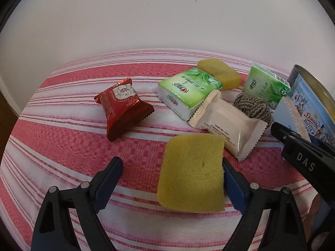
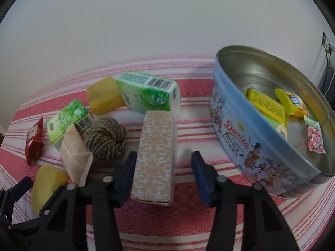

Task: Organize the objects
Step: 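Grasp the patterned wafer box with the right gripper while the left grasps the yellow sponge cake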

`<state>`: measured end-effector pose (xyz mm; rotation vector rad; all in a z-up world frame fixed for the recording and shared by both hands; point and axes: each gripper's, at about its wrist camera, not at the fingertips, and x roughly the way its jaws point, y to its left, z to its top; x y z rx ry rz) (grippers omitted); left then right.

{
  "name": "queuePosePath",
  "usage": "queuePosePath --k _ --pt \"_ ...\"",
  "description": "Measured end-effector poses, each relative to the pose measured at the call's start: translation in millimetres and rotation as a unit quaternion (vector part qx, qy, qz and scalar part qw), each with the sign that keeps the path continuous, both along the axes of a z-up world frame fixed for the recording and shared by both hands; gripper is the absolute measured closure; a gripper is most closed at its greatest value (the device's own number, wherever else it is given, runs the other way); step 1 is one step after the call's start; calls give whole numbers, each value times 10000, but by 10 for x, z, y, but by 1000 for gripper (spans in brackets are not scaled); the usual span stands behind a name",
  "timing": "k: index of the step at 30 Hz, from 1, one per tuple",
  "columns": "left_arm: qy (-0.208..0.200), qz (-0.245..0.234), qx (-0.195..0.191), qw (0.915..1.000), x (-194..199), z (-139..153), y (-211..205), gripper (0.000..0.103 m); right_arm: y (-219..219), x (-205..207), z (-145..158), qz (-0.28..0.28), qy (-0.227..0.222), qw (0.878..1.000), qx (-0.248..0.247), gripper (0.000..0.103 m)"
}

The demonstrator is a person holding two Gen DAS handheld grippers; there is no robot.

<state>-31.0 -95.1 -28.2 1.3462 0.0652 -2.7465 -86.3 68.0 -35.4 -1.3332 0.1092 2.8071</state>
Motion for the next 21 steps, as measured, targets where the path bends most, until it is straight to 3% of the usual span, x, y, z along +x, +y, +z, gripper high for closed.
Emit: queuePosePath --k 4,10,16,19,21 --pt "-31 -6 13 10000 6 -11 -8 6 9 23 10 104 33 9999 -120 76" --pt "-77 43 23 10000 30 -17 -10 1 141 107 48 168 195 9981 -555 77" --pt "-68 57 27 10000 64 3 43 1 195 273 145 333 499 9964 -600 77" --pt "36 155 13 9999 124 45 95 19 206 374 214 382 724 9952 -532 77" --pt "130 186 6 9997 143 68 125 42 179 414 252 402 795 9947 -515 77"
